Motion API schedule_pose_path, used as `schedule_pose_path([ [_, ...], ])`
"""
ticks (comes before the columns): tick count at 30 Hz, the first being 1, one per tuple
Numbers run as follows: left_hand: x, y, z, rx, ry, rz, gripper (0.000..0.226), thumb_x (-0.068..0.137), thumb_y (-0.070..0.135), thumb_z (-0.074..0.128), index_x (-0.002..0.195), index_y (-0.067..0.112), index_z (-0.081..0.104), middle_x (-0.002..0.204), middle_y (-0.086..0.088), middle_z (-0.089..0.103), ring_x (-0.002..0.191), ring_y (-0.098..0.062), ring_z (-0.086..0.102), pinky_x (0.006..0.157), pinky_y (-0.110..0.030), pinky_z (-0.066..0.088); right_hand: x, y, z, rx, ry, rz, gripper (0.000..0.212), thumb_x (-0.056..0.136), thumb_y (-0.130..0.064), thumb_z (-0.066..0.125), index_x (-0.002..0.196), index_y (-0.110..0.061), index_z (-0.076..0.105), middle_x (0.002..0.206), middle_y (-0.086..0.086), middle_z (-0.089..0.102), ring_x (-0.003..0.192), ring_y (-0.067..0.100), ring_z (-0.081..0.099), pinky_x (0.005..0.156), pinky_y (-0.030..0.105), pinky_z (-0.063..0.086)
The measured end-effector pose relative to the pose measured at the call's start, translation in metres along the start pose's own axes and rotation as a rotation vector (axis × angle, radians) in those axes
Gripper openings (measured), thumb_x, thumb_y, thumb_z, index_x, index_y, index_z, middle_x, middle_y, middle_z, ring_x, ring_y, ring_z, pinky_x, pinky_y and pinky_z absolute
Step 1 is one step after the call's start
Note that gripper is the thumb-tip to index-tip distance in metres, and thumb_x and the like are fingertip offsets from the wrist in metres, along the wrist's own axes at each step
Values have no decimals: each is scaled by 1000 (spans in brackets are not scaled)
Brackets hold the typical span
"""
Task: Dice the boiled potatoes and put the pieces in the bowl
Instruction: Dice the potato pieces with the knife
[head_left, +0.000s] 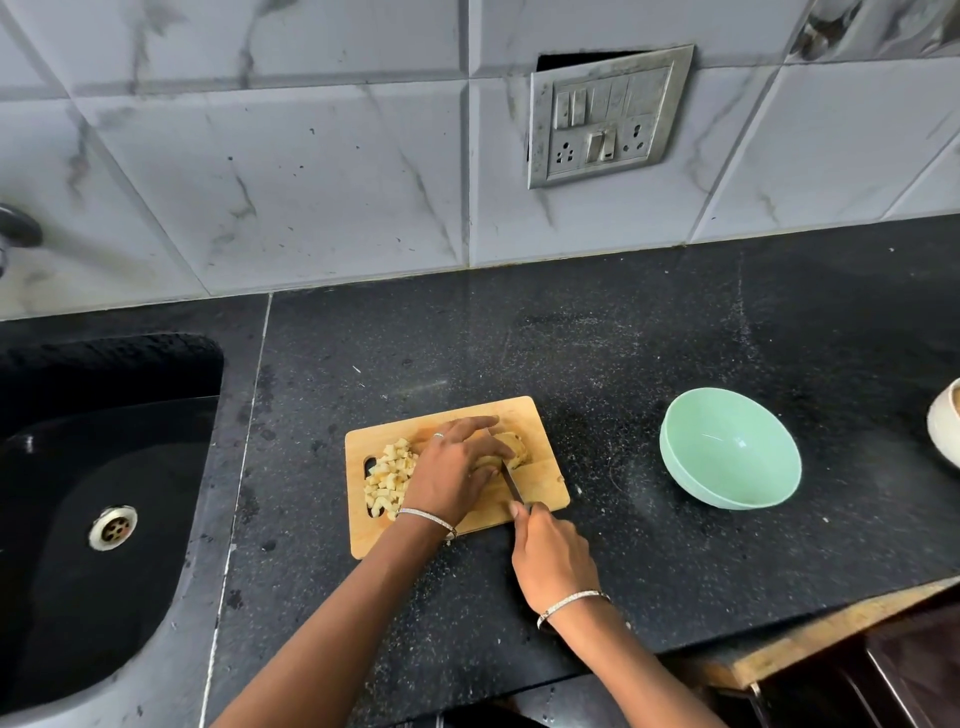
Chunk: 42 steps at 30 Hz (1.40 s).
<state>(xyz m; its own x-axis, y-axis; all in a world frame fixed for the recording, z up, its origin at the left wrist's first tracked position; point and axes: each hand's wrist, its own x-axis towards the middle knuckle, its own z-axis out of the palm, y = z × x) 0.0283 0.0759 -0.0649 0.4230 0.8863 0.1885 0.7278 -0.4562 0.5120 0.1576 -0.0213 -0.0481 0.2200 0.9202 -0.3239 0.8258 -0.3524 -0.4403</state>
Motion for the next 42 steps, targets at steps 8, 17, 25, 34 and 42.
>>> schedule_pose_path([
  [8,2,-5,1,-104,-11,35,28,79,14,73,101,31,72,121,9,67,114,-8,60,92,-25,48,-28,24,-10,-17,-21,-15,45,103,-51,20,100,-18,51,100,11,66,97,37,63,73,42,48],
  [17,-1,-2,4,-202,29,-78,38,78,19,74,112,31,63,116,9,67,103,-11,64,88,-32,52,-46,45,-55,-41,23,-65,46,100,-56,22,79,-23,46,75,0,60,74,27,62,69,41,50],
  [25,7,11,15,-107,-8,-192,52,78,34,76,125,27,55,120,6,65,109,-15,60,86,-24,44,-29,39,-45,42,72,-4,43,99,-57,25,75,-25,42,87,8,63,89,36,59,73,43,46],
  [34,3,2,14,-113,4,-220,70,67,38,84,129,28,53,123,5,63,113,-16,58,92,-29,44,-23,31,-33,86,63,-10,42,100,-56,25,83,-25,49,91,9,65,94,37,60,76,44,46],
  [42,-6,-4,12,-138,106,-295,42,70,28,84,108,23,67,95,6,72,86,-13,66,80,-32,55,-18,18,-14,46,35,-52,47,102,-52,22,97,-19,56,96,11,67,96,39,62,73,44,45],
])
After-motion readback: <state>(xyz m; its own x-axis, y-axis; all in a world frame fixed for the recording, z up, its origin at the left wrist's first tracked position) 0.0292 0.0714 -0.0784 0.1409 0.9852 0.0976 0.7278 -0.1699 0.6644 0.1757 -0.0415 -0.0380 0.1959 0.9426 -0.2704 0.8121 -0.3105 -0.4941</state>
